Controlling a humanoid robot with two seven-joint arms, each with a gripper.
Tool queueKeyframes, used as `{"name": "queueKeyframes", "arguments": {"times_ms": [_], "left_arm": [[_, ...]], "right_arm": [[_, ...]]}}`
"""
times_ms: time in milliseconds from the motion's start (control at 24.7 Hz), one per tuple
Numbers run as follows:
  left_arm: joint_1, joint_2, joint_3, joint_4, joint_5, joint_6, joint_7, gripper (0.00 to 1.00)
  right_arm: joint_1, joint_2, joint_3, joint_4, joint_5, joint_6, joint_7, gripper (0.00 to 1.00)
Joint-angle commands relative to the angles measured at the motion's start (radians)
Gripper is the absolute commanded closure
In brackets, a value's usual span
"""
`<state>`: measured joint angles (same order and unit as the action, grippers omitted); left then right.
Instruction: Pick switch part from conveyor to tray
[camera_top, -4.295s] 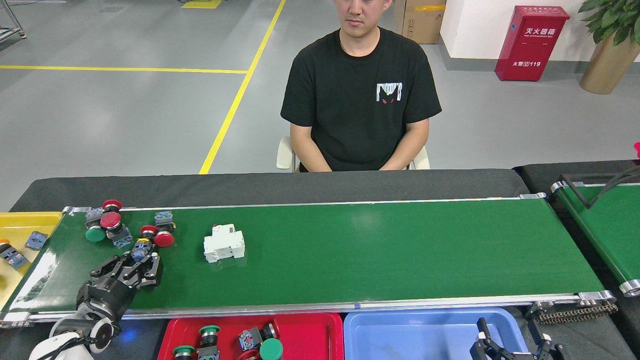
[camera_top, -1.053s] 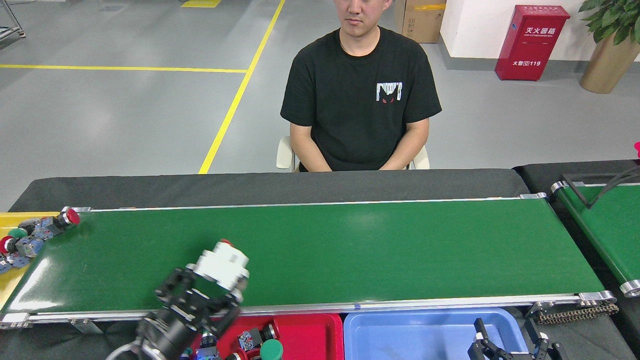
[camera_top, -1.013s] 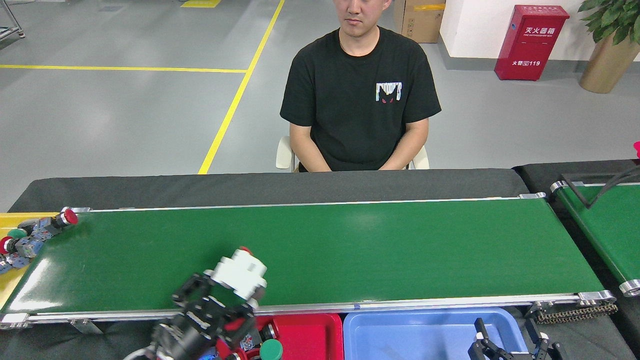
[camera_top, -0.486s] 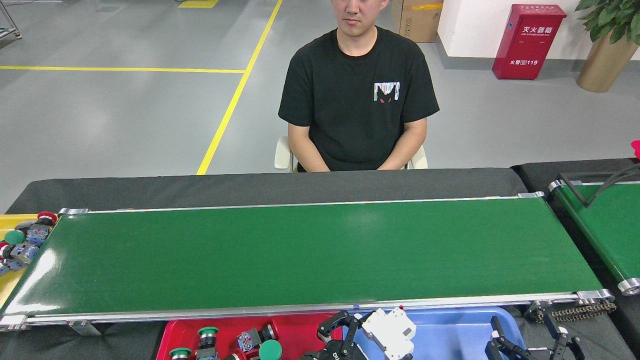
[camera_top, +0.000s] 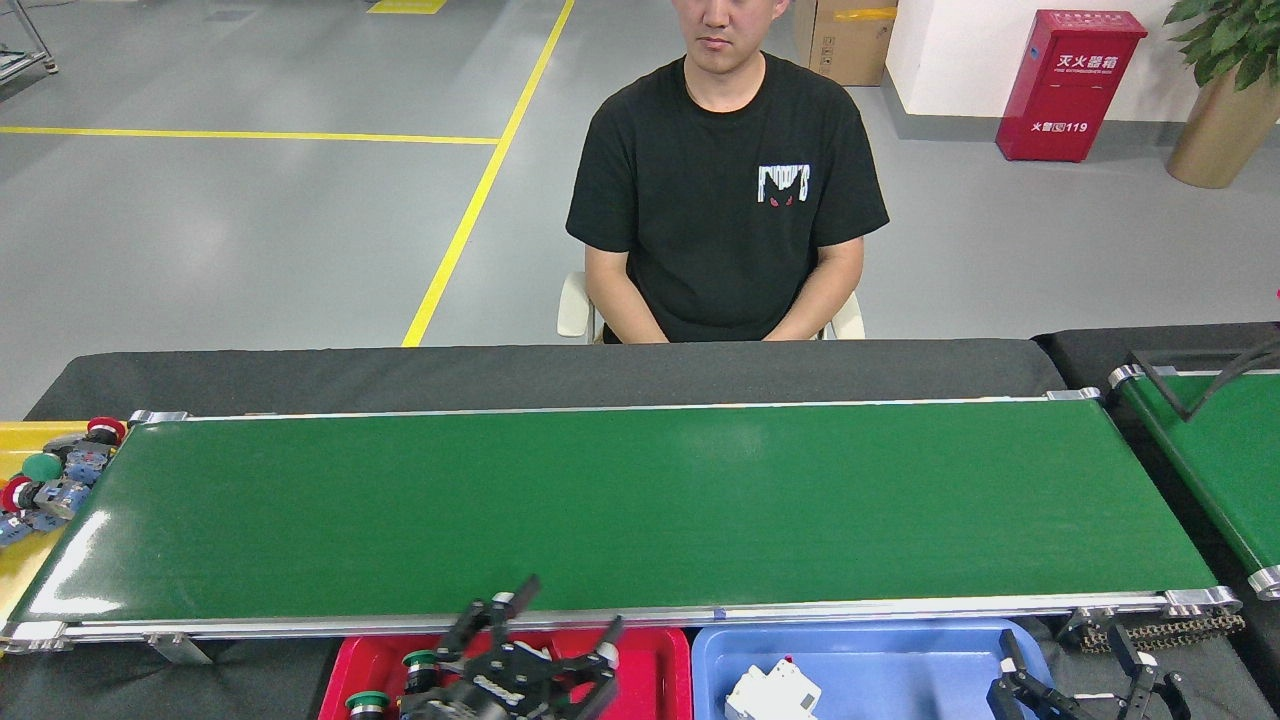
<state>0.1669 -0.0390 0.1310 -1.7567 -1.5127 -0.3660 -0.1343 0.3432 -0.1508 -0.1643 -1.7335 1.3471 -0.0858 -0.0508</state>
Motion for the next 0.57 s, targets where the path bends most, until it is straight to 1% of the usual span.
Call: {"name": "queueKeyframes", "arguments": {"times_ms": [0,81,203,324,527], "left_arm": [[0.014,0.044,0.121,0.013,0.031,-0.033,0.047,0.00],[0.039,0.077,0.249,0.059,0.088,-0.093,0.047,0.00],[0.063,0.080,0.357,0.097,0.115,-0.152,0.051,0.00],[0.091,0.079,0.386,0.097,0.115,-0.159,0.055,0.00],[0.088,0.073,0.389,0.088,0.115,-0.152,0.055,0.00]], "right_arm": [[-0.001,-0.007,-0.007,-0.012,0.000,-0.005,-0.009,0.01],[-0.001,-0.006,-0.006,-0.012,-0.003,-0.006,-0.009,0.01],[-0.001,-0.006,-0.006,-0.014,-0.003,-0.009,-0.011,0.01],[-0.004,-0.003,-0.006,-0.014,-0.003,-0.009,-0.011,0.01],[-0.007,-0.003,-0.006,-0.014,-0.003,-0.009,-0.011,0.01]]}}
